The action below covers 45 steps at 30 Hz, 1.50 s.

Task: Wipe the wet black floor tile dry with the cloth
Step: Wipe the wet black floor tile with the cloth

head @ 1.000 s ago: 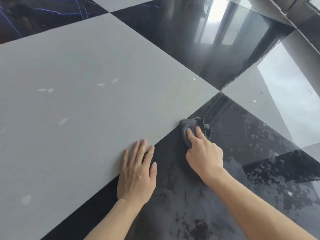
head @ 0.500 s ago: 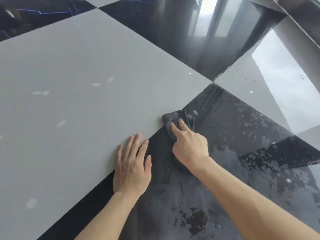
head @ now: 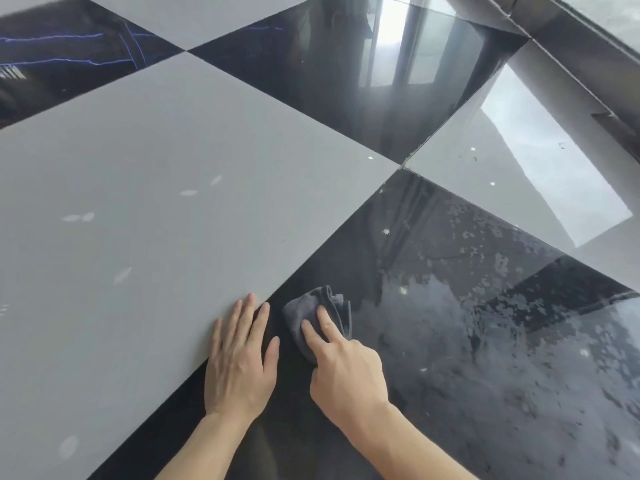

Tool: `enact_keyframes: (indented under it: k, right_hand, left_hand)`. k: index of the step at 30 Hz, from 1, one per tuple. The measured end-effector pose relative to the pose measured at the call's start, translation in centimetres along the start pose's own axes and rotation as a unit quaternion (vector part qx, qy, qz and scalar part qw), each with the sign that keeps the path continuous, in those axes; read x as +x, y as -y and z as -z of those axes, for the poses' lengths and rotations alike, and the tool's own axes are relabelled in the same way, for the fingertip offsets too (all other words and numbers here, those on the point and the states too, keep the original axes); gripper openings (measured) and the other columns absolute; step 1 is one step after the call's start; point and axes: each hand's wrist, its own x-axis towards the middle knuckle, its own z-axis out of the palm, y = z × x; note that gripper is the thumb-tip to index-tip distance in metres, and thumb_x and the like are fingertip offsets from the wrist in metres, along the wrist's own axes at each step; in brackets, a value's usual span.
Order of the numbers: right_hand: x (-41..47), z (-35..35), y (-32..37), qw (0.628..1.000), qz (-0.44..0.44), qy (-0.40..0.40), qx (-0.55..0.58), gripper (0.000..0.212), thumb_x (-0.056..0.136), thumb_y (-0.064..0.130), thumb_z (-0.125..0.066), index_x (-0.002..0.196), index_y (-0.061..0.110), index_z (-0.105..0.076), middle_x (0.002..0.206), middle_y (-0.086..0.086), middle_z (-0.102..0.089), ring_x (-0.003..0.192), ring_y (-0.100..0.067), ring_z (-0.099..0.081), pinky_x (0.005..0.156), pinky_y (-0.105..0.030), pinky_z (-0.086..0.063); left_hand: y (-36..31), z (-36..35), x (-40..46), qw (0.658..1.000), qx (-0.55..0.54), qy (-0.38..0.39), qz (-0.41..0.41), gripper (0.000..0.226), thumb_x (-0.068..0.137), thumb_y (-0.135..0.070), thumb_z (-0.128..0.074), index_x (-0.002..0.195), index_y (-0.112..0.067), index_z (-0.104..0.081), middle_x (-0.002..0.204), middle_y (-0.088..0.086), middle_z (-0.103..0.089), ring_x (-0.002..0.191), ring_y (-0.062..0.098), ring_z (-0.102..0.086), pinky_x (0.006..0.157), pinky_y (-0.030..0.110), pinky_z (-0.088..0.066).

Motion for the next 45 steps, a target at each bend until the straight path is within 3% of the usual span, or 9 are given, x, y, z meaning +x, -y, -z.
enact_keyframes:
  k: [11,18,25,29,34,39,45]
  right_hand:
    - [6.3,2.7,-2.8,0.994,-0.053,-0.082,-0.044,0.065,0.082,0.014,-0.047,0.141,0.033,-0.029,0.155,0.01,-0.019,0.092,-0.028,-0.064,0.056,-0.027,-0.032]
    - [8.3,3.9,-2.7,0.994,-0.075,-0.064,-0.038,0.065,0.081,0.012,-0.045,0.141,0.032,-0.03,0.156,0.009,-0.017,0.103,-0.029,-0.061,0.062,-0.029,-0.038]
    - [4.0,1.1,0.8,0.999,-0.016,-0.036,-0.024,0.069,0.083,0.013,-0.044,0.144,0.035,-0.02,0.157,0.012,-0.008,0.094,-0.028,-0.063,0.06,-0.029,-0.039]
    - [0.8,-0.7,2.8,1.0,0.016,0.0,-0.018,0.07,0.085,0.016,-0.046,0.146,0.033,-0.016,0.158,0.009,-0.005,0.091,-0.028,-0.061,0.061,-0.029,-0.035]
    - [-3.4,-2.1,4.0,0.999,0.03,0.03,-0.013,0.071,0.086,0.014,-0.046,0.147,0.029,-0.012,0.159,0.005,-0.001,0.089,-0.03,-0.057,0.064,-0.034,-0.036]
    - [-7.3,-2.8,4.1,0.998,0.032,0.058,-0.004,0.07,0.088,0.013,-0.044,0.148,0.028,-0.01,0.159,0.003,0.002,0.09,-0.03,-0.055,0.065,-0.035,-0.036]
    - [-8.3,-2.8,2.9,0.998,0.024,0.056,-0.011,0.066,0.087,0.012,-0.042,0.145,0.031,-0.015,0.158,0.007,-0.002,0.087,-0.03,-0.056,0.062,-0.033,-0.034]
  left_hand:
    - [0.3,-0.5,0.0,0.999,-0.025,-0.001,0.039,0.054,0.095,-0.033,-0.03,0.146,-0.015,-0.027,0.154,-0.002,-0.019,0.142,0.009,-0.008,0.117,0.036,-0.008]
    - [0.4,-0.3,-0.1,0.999,-0.032,0.015,0.025,0.053,0.096,-0.027,-0.04,0.146,-0.016,-0.027,0.155,-0.003,-0.015,0.143,0.011,-0.003,0.118,0.036,-0.004]
    - [1.9,0.5,-1.5,1.0,0.007,0.013,-0.001,0.05,0.095,-0.028,-0.04,0.142,-0.011,-0.035,0.152,0.004,-0.027,0.142,0.019,-0.017,0.115,0.043,-0.015]
    - [1.7,0.8,-2.6,1.0,-0.006,-0.005,0.026,0.048,0.093,-0.02,-0.032,0.137,-0.005,-0.043,0.147,0.009,-0.037,0.138,0.024,-0.029,0.111,0.046,-0.027]
    - [2.6,1.6,-5.5,0.999,0.04,-0.007,0.015,0.053,0.093,-0.024,-0.02,0.134,-0.002,-0.046,0.144,0.012,-0.042,0.135,0.026,-0.035,0.109,0.046,-0.031]
    - [1.8,1.6,-6.9,0.998,0.03,0.014,0.058,0.041,0.099,-0.018,-0.034,0.138,-0.007,-0.041,0.149,0.009,-0.034,0.14,0.021,-0.026,0.114,0.043,-0.024]
    - [-0.5,0.8,-6.7,0.992,0.02,0.03,0.118,0.048,0.099,-0.029,-0.028,0.145,-0.017,-0.029,0.156,0.006,-0.018,0.144,0.019,-0.01,0.117,0.04,-0.014]
